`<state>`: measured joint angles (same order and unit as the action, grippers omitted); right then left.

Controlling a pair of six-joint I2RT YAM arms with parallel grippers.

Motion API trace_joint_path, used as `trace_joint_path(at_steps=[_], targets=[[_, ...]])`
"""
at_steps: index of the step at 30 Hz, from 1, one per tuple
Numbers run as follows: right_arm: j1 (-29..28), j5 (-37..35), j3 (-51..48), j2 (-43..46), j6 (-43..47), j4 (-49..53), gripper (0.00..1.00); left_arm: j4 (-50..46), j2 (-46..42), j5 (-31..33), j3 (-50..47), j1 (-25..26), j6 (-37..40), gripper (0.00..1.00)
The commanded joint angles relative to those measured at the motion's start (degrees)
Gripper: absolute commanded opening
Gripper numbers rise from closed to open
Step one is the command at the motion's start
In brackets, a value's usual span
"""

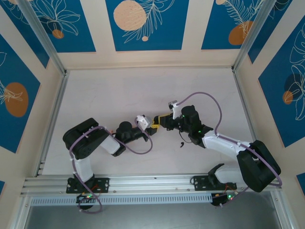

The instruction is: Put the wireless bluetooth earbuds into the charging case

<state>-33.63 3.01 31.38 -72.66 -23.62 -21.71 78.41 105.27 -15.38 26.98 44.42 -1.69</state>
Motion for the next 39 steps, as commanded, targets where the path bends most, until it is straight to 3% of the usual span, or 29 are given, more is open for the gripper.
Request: trace_joint_path(at_steps=[1, 39], targets=[[-0.60, -0.90, 0.51, -0.84, -0.11, -1.27, 0.23, 2.25, -2.13, -1.15, 1.05, 0.61, -1.73, 0.12], [-2.41, 2.35, -4.12, 3.39, 2.34, -0.87, 0.23, 2.18, -5.34, -0.52, 1.67, 0.60, -0.15, 0.13]])
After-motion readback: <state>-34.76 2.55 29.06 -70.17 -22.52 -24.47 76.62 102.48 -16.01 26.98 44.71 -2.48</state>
